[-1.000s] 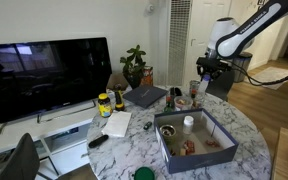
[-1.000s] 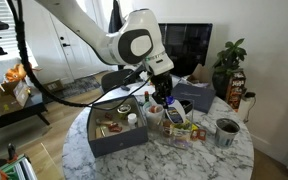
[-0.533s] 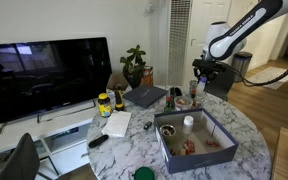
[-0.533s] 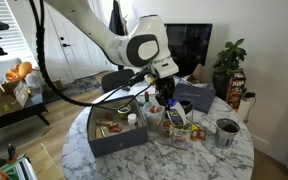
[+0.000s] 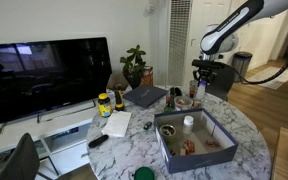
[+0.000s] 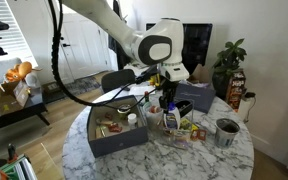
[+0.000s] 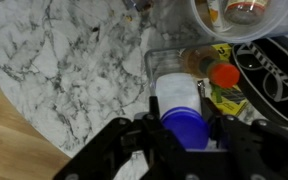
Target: Pick up the white bottle on the right and put it in the clear container
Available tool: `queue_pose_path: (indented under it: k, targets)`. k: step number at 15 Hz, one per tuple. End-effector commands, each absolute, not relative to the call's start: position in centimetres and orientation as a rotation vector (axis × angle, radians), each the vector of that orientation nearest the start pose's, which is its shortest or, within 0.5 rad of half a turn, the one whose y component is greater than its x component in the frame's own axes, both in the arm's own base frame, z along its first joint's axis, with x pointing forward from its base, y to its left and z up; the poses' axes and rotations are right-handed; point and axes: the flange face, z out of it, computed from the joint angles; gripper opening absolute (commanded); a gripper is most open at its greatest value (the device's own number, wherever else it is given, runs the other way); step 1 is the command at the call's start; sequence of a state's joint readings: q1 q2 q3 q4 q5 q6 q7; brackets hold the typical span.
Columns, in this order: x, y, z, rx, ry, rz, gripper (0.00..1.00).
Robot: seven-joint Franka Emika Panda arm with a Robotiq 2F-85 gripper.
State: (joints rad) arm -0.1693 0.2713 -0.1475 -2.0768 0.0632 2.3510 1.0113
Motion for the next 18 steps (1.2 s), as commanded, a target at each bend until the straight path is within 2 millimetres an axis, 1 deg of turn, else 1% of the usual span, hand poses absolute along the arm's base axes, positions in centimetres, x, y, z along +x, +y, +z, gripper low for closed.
queue_pose_path:
  k: [1, 6, 7, 9, 10, 11, 12, 13, 14, 15, 16, 17, 18]
  targets:
    - [56.5, -18.8, 28.9, -2.475, 1.980, 0.132, 0.20]
    - [57.7, -17.9, 27.7, -2.473, 1.990, 0.199, 0.20]
    - [57.7, -17.7, 27.6, -2.476, 1.985, 0.219, 0.65]
    - [57.7, -17.6, 27.7, -2.467, 2.005, 0.237, 0.78]
    - [57.5, -17.6, 28.2, -2.465, 2.017, 0.235, 0.84]
    - [57.1, -17.6, 29.1, -2.459, 2.031, 0.216, 0.93]
    - [56.7, -17.6, 30.3, -2.445, 2.034, 0.187, 0.99]
    - [55.9, -17.4, 32.2, -2.438, 2.025, 0.124, 1.00]
    - [55.4, -17.0, 33.8, -2.453, 1.976, 0.062, 1.00]
    - [54.5, -15.9, 35.8, -2.496, 1.857, -0.021, 1.00]
    - [53.9, -14.8, 37.2, -2.535, 1.788, -0.051, 1.00]
    - [57.0, -17.0, 34.4, -2.492, 1.901, 0.023, 1.00]
    - [56.5, -16.5, 35.9, -2.492, 1.878, -0.002, 1.00]
